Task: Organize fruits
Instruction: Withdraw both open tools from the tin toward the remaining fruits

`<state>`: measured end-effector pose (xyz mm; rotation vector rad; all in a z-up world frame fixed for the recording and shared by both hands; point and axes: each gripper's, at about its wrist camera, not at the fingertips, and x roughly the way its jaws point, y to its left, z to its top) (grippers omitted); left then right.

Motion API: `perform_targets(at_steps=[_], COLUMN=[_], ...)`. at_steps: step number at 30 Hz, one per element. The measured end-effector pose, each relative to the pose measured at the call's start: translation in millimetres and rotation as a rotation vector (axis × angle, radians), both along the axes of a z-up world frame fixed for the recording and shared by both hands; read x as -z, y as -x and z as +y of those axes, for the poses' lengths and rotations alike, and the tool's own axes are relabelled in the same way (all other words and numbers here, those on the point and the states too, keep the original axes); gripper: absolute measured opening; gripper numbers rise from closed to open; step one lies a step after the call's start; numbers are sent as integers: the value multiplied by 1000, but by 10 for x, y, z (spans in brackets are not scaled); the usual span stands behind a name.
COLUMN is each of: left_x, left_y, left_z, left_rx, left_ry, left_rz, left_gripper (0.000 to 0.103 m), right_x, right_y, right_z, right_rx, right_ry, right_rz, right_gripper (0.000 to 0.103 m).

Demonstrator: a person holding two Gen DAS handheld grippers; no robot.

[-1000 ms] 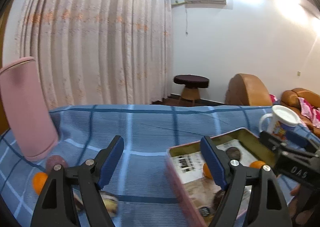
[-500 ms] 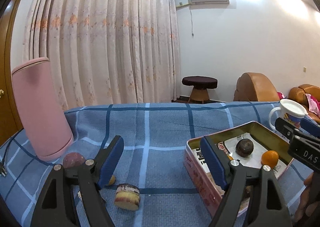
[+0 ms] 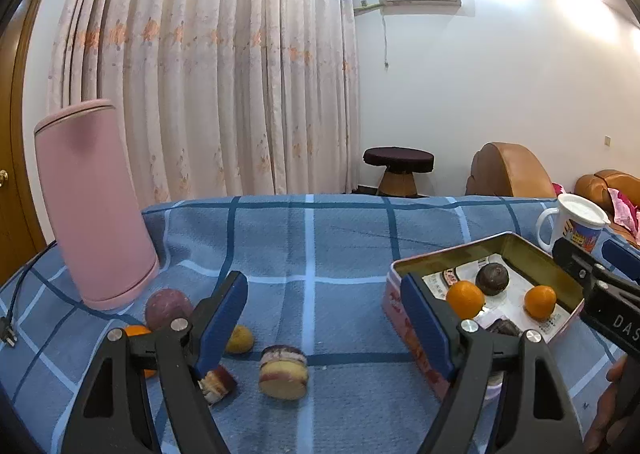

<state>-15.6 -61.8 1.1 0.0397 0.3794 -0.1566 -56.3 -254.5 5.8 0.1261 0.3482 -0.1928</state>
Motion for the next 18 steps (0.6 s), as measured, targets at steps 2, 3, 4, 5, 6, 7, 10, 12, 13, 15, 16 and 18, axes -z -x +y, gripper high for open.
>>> perform_targets(at_steps=[2, 3, 4, 5, 6, 7, 10, 12, 13, 15, 16, 18], left_x=[9, 16, 21, 26, 30, 31, 37, 40, 43, 49, 50, 61], left_y=[-15, -27, -34, -39, -46, -52, -73, -77, -80, -91, -95, -110], left_z=[47, 70, 96, 128, 154, 184, 269, 332, 380, 457, 484, 544], left_rx=[-3, -5, -8, -10, -11, -11, -13, -18, -24, -28, -31, -39], left_ry=[1, -1, -4, -7, -9, -11, -26, -30, -29, -24, -25, -29], left_rz=[13, 19, 23, 26, 29, 32, 39, 39, 41, 45, 47, 55], left_gripper=[80, 80, 80, 80, 80, 80, 80, 80, 80, 80, 80, 80], right_x=[-3, -6, -4, -3, -1, -1, -1, -6, -7, -8, -5, 0], right_y=[16, 32, 43, 55, 66, 66, 74, 73, 73, 72, 63, 41], right_z=[23, 35, 49, 66, 84, 106, 222, 326, 369, 454, 504, 582], right_rx=[6, 7, 8, 10, 10, 6, -11, -19, -23, -40, -51, -66], right_ry=[-3, -9, -14, -19, -25, -29, -23, -5, 0, -1, -3, -5], right_rz=[-1, -4, -5, -6, -6, -6, -1, 2, 3, 5, 10, 18], right_gripper=[96, 96, 96, 96, 96, 96, 96, 96, 96, 96, 96, 96])
